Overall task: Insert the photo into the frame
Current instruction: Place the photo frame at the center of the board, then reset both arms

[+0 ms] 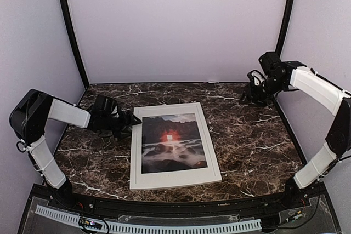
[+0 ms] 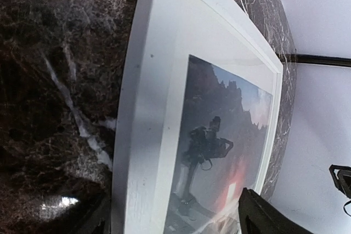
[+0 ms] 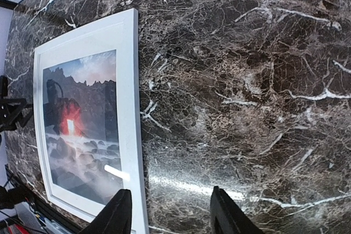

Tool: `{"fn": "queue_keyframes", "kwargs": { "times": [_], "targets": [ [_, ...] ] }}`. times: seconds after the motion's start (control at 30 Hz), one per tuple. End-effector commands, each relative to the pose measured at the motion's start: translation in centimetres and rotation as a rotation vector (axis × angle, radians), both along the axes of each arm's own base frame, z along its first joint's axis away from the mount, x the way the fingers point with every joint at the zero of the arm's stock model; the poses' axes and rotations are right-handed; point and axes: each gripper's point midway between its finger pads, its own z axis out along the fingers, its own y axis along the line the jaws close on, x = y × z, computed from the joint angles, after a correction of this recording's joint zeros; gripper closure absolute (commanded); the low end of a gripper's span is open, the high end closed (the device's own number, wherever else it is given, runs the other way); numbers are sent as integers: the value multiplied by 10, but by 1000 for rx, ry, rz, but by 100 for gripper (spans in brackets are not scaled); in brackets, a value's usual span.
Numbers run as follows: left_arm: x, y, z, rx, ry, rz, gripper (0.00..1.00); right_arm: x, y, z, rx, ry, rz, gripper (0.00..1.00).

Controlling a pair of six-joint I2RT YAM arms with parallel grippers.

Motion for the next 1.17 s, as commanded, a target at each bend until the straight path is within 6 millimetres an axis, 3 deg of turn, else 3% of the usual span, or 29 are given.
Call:
{"fn": "queue_keyframes", "kwargs": {
  "times": [0.0,0.1,0.13,0.17,0.2,0.23,0.27,0.5,0.7,0.87,1.13],
  "targets": [
    [16,26,28,248,-126,-34,15,1,-8,15,-26,-93,-5,48],
    [13,46,37,393,-132,-33,12,1,-9,20,-37,-127,-1,42],
    [19,55,52,446,-182,-14,12,2,-10,22,-44,-141,-3,38],
    [18,60,56,478,-187,-13,11,3,-10,27,-48,-163,-2,32],
    [21,67,73,522,-240,1,11,4,-11,31,-54,-185,-4,23],
    [20,73,81,553,-254,10,10,4,-12,36,-59,-211,-4,5],
    [22,80,101,593,-315,29,10,6,-12,43,-64,-245,-5,2],
    [5,113,201,785,-608,58,1,10,-22,77,-78,-448,-45,1],
    [-25,123,255,838,-814,46,1,7,-34,95,-94,-572,-93,1],
    [-42,124,271,822,-913,53,1,8,-42,87,-121,-588,-129,1],
    [-49,129,257,830,-902,63,1,11,-38,78,-112,-590,-112,1]
  ]
}}
